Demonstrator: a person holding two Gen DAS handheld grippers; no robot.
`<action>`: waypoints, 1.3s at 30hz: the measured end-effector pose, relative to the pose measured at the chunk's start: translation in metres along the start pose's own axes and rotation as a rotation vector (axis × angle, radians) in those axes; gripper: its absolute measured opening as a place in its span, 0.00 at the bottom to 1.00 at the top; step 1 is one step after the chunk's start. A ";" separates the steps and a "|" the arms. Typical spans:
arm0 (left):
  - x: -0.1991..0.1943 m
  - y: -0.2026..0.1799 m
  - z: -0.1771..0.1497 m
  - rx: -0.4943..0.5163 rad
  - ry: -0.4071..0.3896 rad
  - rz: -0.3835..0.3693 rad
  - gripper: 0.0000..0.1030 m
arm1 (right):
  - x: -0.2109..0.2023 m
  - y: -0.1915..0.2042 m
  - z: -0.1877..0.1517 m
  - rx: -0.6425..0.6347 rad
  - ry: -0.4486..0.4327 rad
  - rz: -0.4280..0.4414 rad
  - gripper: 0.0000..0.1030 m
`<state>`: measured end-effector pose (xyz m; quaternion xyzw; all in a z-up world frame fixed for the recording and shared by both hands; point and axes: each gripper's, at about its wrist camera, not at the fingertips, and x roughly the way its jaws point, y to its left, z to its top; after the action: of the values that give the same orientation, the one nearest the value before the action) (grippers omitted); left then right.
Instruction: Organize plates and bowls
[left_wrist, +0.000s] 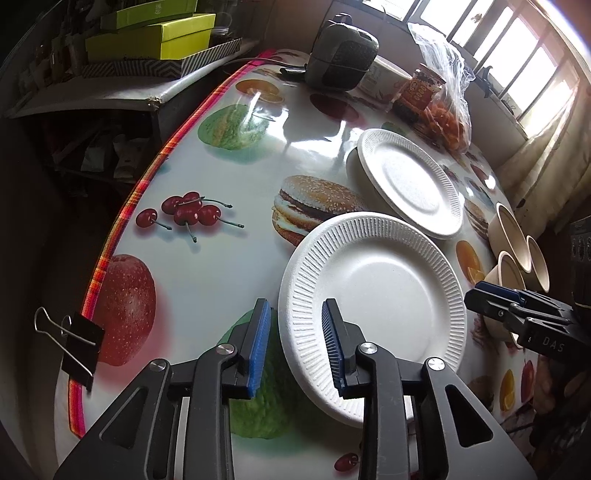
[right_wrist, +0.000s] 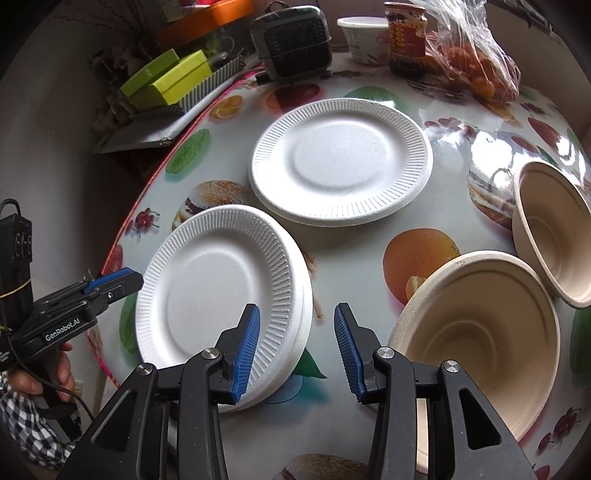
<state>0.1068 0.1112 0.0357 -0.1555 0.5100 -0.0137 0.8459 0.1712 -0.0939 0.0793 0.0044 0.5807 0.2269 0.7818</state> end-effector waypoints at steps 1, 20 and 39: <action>-0.001 -0.001 0.002 0.001 -0.003 -0.001 0.30 | -0.003 -0.001 0.002 0.000 -0.011 -0.001 0.42; 0.011 -0.041 0.076 0.042 -0.042 -0.035 0.32 | -0.047 -0.061 0.076 0.008 -0.150 -0.068 0.43; 0.077 -0.057 0.128 0.014 0.034 -0.039 0.32 | 0.011 -0.119 0.136 0.088 -0.034 -0.008 0.44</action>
<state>0.2621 0.0753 0.0408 -0.1592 0.5210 -0.0365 0.8378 0.3390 -0.1622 0.0809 0.0407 0.5767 0.1979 0.7916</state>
